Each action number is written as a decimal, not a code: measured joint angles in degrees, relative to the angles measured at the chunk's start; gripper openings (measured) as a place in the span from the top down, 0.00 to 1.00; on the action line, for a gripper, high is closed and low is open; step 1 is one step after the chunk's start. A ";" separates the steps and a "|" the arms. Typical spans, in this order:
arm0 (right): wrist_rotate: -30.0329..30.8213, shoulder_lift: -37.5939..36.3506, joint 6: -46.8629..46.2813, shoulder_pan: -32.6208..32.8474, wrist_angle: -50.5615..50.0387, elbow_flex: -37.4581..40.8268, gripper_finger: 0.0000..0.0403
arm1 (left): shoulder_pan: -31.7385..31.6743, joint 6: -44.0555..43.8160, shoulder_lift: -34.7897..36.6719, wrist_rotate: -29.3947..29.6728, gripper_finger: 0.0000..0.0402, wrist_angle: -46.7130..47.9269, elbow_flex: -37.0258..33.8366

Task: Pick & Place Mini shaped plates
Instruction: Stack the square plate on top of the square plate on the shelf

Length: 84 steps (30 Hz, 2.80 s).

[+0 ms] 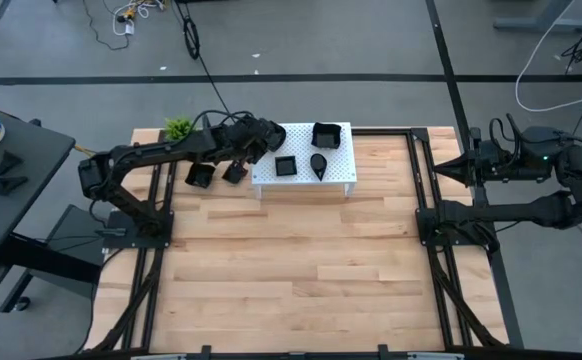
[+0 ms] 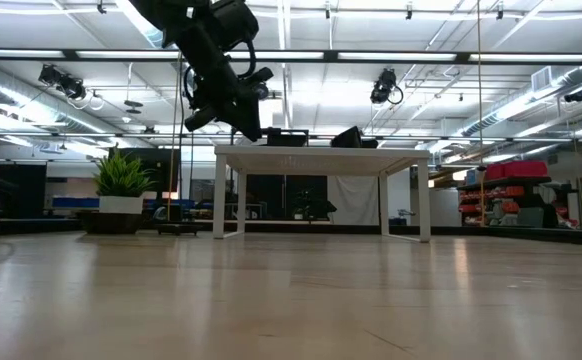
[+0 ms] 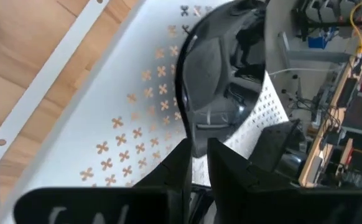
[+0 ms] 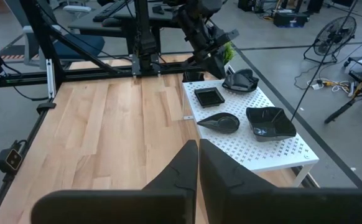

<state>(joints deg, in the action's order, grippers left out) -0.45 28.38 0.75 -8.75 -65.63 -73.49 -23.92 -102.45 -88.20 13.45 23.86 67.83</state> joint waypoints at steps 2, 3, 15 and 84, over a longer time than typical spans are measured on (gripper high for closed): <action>0.00 -0.02 0.00 0.02 -0.02 0.02 0.95 | 0.35 0.96 0.53 -0.14 0.86 0.07 0.13; 0.00 0.00 0.02 0.00 -0.01 0.02 0.95 | 0.41 2.39 1.00 -0.19 0.86 0.23 0.26; 0.01 -0.01 0.00 0.01 -0.01 0.01 0.95 | 0.63 37.99 7.28 -7.11 0.86 0.25 4.81; 0.02 0.00 0.00 0.02 0.00 0.02 0.95 | 2.70 73.24 15.43 -5.80 0.75 31.63 -13.03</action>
<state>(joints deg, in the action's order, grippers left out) -0.43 28.38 0.75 -8.73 -65.63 -73.47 -21.21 -29.21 -72.77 7.65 55.49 54.81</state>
